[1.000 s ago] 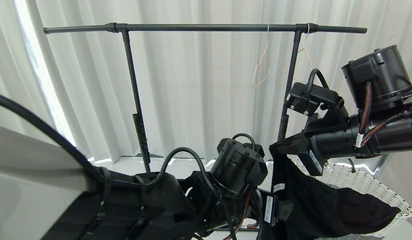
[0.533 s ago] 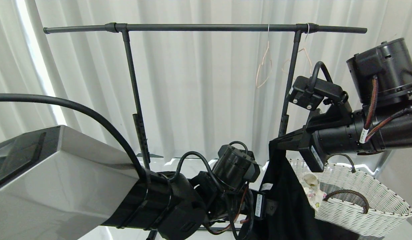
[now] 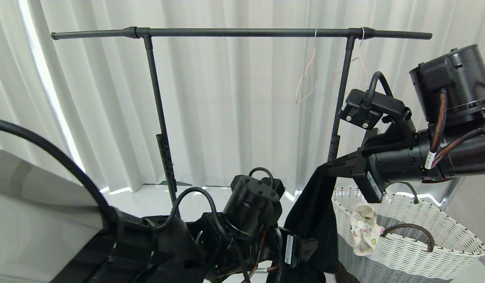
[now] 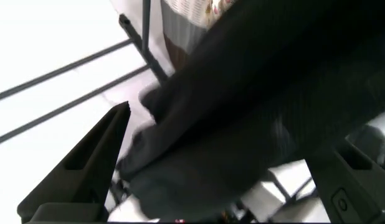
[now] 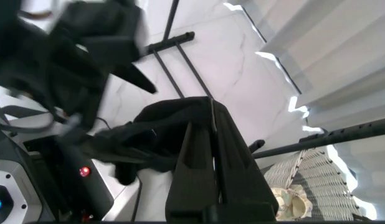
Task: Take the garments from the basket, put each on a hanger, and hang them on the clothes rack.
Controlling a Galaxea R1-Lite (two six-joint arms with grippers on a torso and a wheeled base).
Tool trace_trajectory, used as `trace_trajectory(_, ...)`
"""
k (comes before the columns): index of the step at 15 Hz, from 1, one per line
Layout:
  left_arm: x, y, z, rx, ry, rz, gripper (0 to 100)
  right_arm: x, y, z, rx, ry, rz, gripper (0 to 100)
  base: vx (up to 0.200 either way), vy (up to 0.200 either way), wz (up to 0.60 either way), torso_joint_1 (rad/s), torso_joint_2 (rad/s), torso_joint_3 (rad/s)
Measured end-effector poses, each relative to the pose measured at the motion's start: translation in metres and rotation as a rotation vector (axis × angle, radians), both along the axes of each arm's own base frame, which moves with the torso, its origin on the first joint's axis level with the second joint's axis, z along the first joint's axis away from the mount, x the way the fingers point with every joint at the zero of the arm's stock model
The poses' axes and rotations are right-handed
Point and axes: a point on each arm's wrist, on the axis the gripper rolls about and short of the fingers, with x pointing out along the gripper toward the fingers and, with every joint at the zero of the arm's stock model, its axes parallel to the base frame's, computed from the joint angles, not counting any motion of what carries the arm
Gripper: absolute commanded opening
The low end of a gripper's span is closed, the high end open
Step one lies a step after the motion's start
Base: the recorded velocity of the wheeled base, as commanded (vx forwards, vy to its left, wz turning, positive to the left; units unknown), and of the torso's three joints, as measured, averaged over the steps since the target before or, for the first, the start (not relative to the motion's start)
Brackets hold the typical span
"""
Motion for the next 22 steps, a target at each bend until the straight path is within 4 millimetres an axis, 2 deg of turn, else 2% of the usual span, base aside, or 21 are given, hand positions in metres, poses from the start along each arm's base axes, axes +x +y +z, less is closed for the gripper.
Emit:
trace_trajectory(3, -0.014, 0.018, 0.005, -0.002, -0.003, 0.002, 100, -0.003, 0.004, 0.000, 0.000, 0.002, 0.018, 0, 0.000, 0.000, 0.00, 0.000, 0.00, 0.000)
trace_trajectory(7, -0.001, 0.023, 0.010, -0.055, -0.056, 0.047, 100, -0.008, 0.010, 0.000, 0.002, 0.005, 0.044, 0, 0.000, 0.000, 0.00, 0.000, 0.00, 0.000)
trace_trajectory(11, -0.004, 0.030, -0.012, 0.023, -0.018, 0.056, 100, -0.007, 0.009, 0.001, 0.002, 0.003, 0.036, 0, 0.000, 0.000, 0.00, 0.000, 0.00, 0.000)
trace_trajectory(14, -0.011, 0.054, -0.037, 0.180, -0.023, 0.028, 100, -0.004, 0.004, -0.001, -0.005, 0.009, 0.010, 0, 0.000, 0.000, 0.00, 0.000, 0.00, 0.000)
trace_trajectory(17, -0.008, 0.069, -0.038, 0.198, -0.021, 0.062, 100, -0.002, 0.001, -0.002, -0.011, 0.014, -0.002, 0, 0.000, 0.000, 0.00, 0.000, 0.00, 0.000)
trace_trajectory(18, -0.007, 0.070, -0.035, 0.191, -0.028, 0.066, 0, -0.002, 0.001, -0.004, -0.018, 0.014, -0.009, 0, 0.000, 0.000, 0.00, 0.000, 0.00, 0.000)
trace_trajectory(22, -0.010, 0.074, -0.023, 0.164, -0.055, 0.074, 0, -0.003, -0.001, -0.012, -0.048, 0.030, -0.029, 0, 0.000, 0.000, 0.00, 0.000, 0.00, 0.000)
